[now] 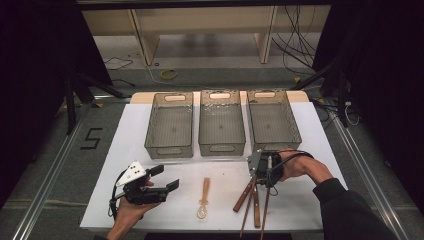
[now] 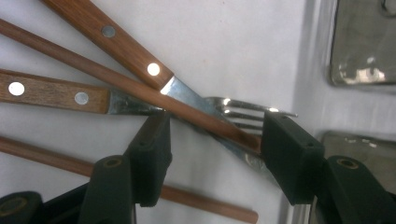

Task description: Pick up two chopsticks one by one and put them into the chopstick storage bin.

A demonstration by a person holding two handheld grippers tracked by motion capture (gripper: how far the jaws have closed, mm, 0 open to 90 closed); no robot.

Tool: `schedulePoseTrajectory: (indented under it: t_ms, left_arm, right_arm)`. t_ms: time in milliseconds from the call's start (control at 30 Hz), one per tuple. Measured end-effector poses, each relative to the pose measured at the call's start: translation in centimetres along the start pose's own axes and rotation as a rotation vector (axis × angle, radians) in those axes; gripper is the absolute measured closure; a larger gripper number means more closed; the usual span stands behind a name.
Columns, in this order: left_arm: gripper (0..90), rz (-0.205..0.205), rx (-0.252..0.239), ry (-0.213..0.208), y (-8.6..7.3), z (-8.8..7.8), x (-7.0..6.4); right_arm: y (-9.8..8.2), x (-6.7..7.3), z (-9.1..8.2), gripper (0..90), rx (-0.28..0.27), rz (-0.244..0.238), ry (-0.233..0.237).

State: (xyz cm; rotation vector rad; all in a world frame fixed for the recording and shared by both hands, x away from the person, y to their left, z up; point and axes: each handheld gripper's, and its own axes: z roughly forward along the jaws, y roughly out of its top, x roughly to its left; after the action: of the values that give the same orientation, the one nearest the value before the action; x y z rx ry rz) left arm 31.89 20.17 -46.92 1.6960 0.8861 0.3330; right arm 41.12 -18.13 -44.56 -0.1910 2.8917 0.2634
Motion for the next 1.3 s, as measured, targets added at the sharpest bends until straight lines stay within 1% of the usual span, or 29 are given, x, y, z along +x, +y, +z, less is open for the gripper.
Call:
schedulePoseTrajectory:
  t_ms: [33, 100, 133, 167, 200, 233, 267, 300, 333, 367, 400, 433, 467, 500, 533, 567, 600, 633, 700, 733, 800, 867, 900, 933, 1000, 1033, 1100, 1167, 1300]
  left_arm:
    - [17.1, 0.001, 0.0, -0.001, 0.0, 0.0, 0.0]
    - [17.2, 0.002, -0.001, 0.0, 0.0, 0.0, 0.0]
    - [17.2, 0.0, -0.001, 0.0, 0.0, 0.0, 0.0]
    - [17.1, -0.001, -0.001, 0.001, 0.0, 0.0, 0.0]
    - [17.1, -0.001, -0.001, 0.001, 0.0, 0.0, 0.0]
    - [17.1, 0.002, -0.001, 0.0, 0.0, 0.0, 0.0]
    - [17.1, 0.002, -0.002, 0.0, 0.0, 0.0, 0.0]
    - [17.1, 0.002, -0.003, 0.0, 0.0, 0.0, 0.0]
    - [17.1, 0.002, -0.003, 0.0, 0.0, 0.0, 0.0]
    - [17.1, 0.001, -0.002, 0.001, 0.0, 0.0, 0.0]
    - [17.1, 0.001, -0.003, 0.001, 0.0, 0.0, 0.0]
    - [17.1, 0.002, -0.004, 0.001, 0.0, -0.1, 0.0]
    - [17.1, 0.001, -0.003, 0.001, 0.0, 0.0, 0.0]
    - [17.1, 0.003, -0.003, 0.003, 0.0, 0.0, 0.0]
    - [17.1, 0.003, -0.004, 0.002, 0.0, 0.0, 0.0]
    - [17.1, 0.001, -0.003, 0.003, 0.0, 0.0, 0.0]
    - [17.1, 0.001, -0.002, 0.004, 0.0, 0.0, 0.0]
    - [17.1, 0.001, -0.002, 0.004, 0.0, 0.0, 0.0]
    - [17.1, 0.002, -0.004, 0.001, 0.1, -0.1, 0.0]
    - [17.1, 0.002, -0.005, 0.001, 0.1, -0.1, -0.1]
    - [17.1, 0.002, -0.005, 0.002, 0.1, -0.1, 0.0]
    - [17.1, 0.003, -0.004, 0.002, 0.1, -0.1, 0.0]
    - [17.1, 0.002, -0.006, 0.001, 0.1, -0.1, -0.1]
    - [17.1, 0.002, -0.006, 0.001, 0.1, -0.1, -0.1]
    - [17.1, 0.004, -0.004, 0.001, 0.1, -0.1, 0.0]
    - [17.1, 0.002, -0.005, 0.001, 0.1, -0.1, 0.0]
    - [17.1, 0.003, -0.005, 0.001, 0.1, -0.1, 0.0]
    - [17.1, 0.001, -0.006, 0.002, 0.1, -0.1, 0.0]
    - [17.1, 0.003, -0.006, 0.002, 0.1, -0.1, -0.1]
  right_arm:
    - [0.0, 0.0, -0.1, 44.4, 0.01, 0.03, 0.012]
    - [-0.1, -0.2, -0.3, 45.0, 0.01, 0.07, 0.001]
    - [-0.2, -0.4, -0.6, 44.7, 0.015, 0.116, -0.011]
    - [-0.3, -0.7, -1.0, 44.4, -0.002, 0.179, -0.014]
    - [-0.5, -1.1, -1.5, 44.3, -0.026, 0.313, -0.049]
    - [-0.5, -1.1, -1.5, 44.3, -0.026, 0.313, -0.049]
    - [-0.5, -1.1, -1.7, 43.6, -0.046, 0.346, -0.038]
    - [-0.6, -1.0, -1.8, 44.5, -0.046, 0.387, -0.038]
    - [-0.5, -1.0, -1.9, 44.7, -0.026, 0.458, -0.065]
    - [-0.6, -1.0, -1.9, 45.4, -0.046, 0.552, -0.062]
    - [-0.9, -1.2, -1.7, 45.6, -0.056, 0.804, -0.045]
    - [-0.9, -1.2, -1.7, 45.6, -0.056, 0.804, -0.045]
    - [-1.1, -1.1, -1.6, 45.6, -0.071, 0.855, -0.039]
    - [-1.2, -1.0, -1.4, 45.6, -0.088, 0.924, -0.032]
    - [-1.2, -0.6, -1.2, 45.6, -0.091, 0.968, -0.041]
    - [-1.1, -0.2, -1.0, 45.6, -0.087, 0.99, -0.041]
    - [-1.0, 0.1, -0.8, 45.6, -0.105, 1.017, -0.033]
    - [-0.9, 0.3, -0.7, 45.6, -0.112, 1.031, -0.024]
    - [-0.7, 0.8, -0.4, 45.6, -0.102, 1.058, -0.028]
    - [-0.8, 0.9, -0.2, 45.6, -0.118, 1.077, -0.03]
    - [-0.7, 1.1, 0.1, 45.6, -0.111, 1.09, -0.039]
    - [-0.6, 1.2, 0.3, 45.6, -0.111, 1.11, -0.035]
    - [-0.5, 1.3, 0.4, 45.6, -0.103, 1.109, -0.041]
    - [-0.5, 1.3, 0.5, 45.7, -0.109, 1.115, -0.02]
    - [-0.5, 1.3, 0.6, 47.8, -0.103, 1.121, -0.027]
    - [-0.6, 1.3, 0.7, 48.3, -0.108, 1.129, -0.013]
    - [-0.7, 1.3, 0.8, 49.6, -0.105, 1.137, -0.007]
    - [-0.8, 1.3, 0.9, 51.6, -0.116, 1.147, 0.008]
    - [-0.7, 1.4, 0.8, 54.6, -0.119, 1.152, 0.008]
